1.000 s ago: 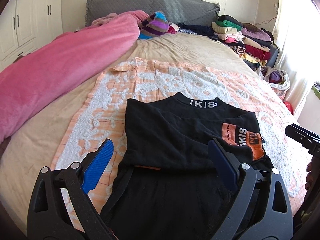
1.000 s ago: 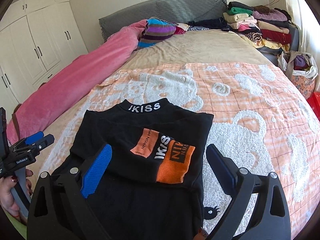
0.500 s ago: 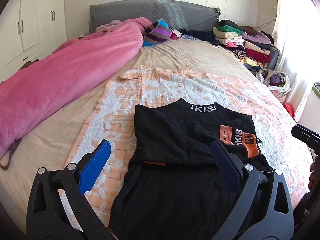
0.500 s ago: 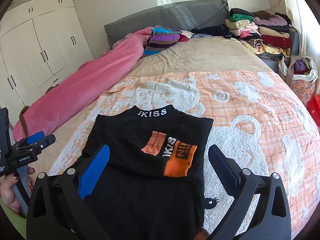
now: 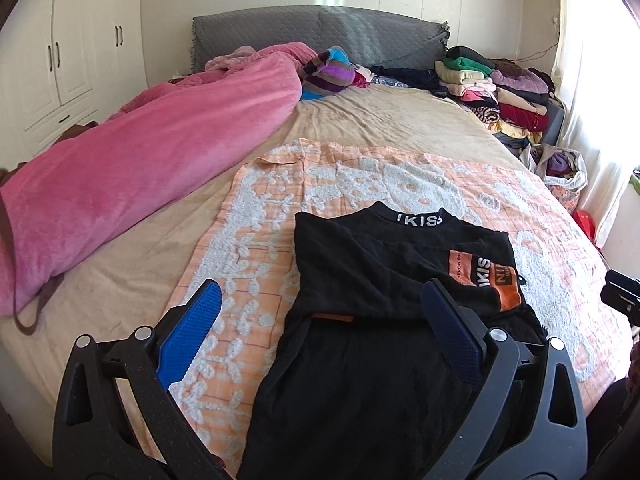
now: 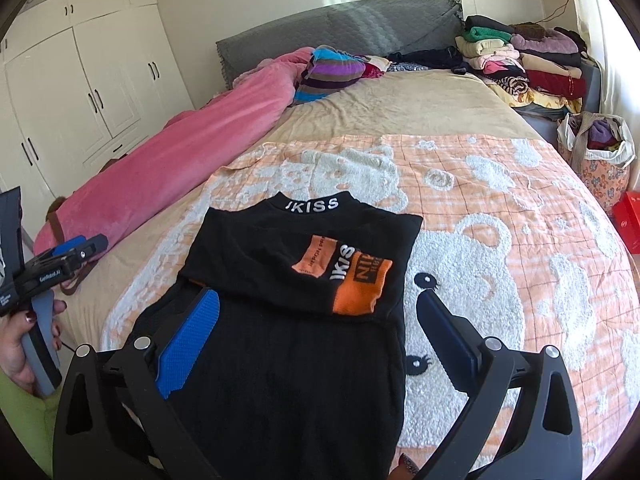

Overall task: Fold small clothes
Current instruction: 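Move both open grippers back along the sweatshirt toward its hem, then lower both grippers onto the hem edge of the black sweatshirt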

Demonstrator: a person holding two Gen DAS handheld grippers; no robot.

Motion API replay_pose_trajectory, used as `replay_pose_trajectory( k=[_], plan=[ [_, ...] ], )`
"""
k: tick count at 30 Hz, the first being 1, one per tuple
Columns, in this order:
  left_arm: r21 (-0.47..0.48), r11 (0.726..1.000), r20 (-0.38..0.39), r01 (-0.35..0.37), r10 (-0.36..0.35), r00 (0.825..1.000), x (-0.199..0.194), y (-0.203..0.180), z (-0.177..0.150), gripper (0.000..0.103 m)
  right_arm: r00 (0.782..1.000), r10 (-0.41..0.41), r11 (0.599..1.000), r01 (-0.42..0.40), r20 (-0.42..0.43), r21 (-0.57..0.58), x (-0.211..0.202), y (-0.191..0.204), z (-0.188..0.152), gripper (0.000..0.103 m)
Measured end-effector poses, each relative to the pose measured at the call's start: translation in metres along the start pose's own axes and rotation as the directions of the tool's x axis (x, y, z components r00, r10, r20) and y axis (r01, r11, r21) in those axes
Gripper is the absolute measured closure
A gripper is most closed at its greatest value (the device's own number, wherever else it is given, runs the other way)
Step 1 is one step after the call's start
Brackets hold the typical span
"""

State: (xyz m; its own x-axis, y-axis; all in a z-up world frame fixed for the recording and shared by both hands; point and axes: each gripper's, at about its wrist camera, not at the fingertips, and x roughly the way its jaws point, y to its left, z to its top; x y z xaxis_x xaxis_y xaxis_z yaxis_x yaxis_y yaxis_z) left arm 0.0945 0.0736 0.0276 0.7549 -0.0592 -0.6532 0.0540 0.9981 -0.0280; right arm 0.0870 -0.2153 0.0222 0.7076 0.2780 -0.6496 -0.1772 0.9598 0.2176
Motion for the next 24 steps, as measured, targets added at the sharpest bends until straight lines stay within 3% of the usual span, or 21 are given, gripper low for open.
replay_pose_trajectory(
  k=[11, 24],
  plan=[
    [0.013, 0.999, -0.045, -0.03, 0.03, 0.999, -0.011, 0.02, -0.024, 0.009, 0.995, -0.031, 0.999, 0.033, -0.09, 0.021, -0.009, -0.002, -0.042, 0.004],
    [-0.024, 0.994, -0.138, -0.11, 0.106, 0.985, -0.022, 0.073, -0.067, 0.009, 0.978, -0.098, 0.995, 0.102, -0.183, 0.01, -0.01, 0.0, -0.083, 0.004]
  ],
)
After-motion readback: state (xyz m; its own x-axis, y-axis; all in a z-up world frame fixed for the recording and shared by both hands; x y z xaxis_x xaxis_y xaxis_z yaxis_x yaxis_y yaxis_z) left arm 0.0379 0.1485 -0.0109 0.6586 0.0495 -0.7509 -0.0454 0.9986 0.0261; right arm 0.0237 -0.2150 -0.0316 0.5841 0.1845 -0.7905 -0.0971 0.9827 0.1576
